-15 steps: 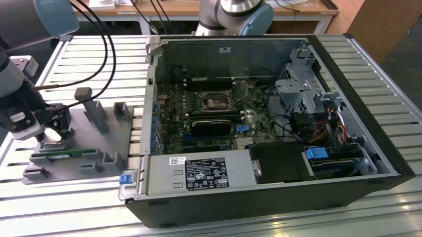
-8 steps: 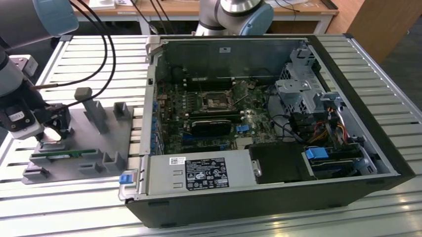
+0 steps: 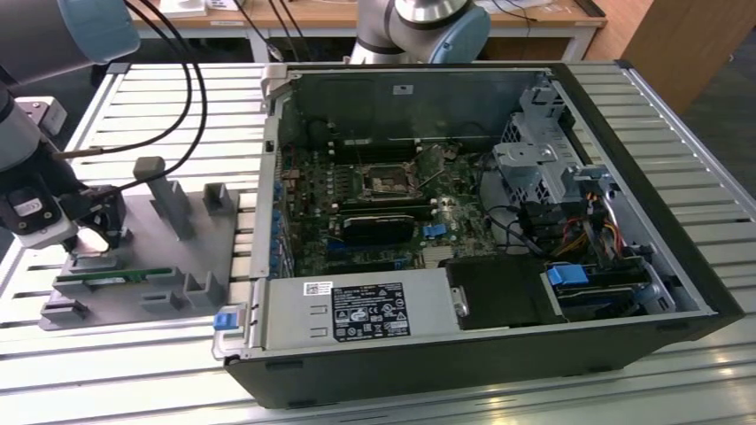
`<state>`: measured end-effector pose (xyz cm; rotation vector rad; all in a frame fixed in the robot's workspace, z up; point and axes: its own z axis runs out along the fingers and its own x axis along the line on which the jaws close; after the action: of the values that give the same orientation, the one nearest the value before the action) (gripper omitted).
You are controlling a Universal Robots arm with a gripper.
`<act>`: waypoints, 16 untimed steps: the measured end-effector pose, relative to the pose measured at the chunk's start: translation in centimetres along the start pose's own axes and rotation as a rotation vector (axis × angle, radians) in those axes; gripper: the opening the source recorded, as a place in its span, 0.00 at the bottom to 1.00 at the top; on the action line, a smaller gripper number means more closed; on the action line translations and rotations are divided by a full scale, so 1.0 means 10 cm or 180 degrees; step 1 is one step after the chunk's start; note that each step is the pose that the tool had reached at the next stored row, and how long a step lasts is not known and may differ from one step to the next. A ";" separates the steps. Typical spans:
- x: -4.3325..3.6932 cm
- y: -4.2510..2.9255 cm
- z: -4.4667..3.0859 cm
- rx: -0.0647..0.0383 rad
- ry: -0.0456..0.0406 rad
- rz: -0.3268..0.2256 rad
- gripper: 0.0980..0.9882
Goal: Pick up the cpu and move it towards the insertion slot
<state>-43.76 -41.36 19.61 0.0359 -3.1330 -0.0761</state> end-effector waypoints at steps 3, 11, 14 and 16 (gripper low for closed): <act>0.000 0.000 -0.005 0.0000 0.0000 0.0000 0.50; 0.000 0.001 -0.017 0.0000 0.0000 0.0000 0.50; 0.000 0.001 -0.021 0.0000 0.0000 -0.0001 0.50; 0.000 0.001 -0.027 0.0000 0.0000 -0.0001 0.50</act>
<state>-43.76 -41.37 19.88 0.0362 -3.1329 -0.0760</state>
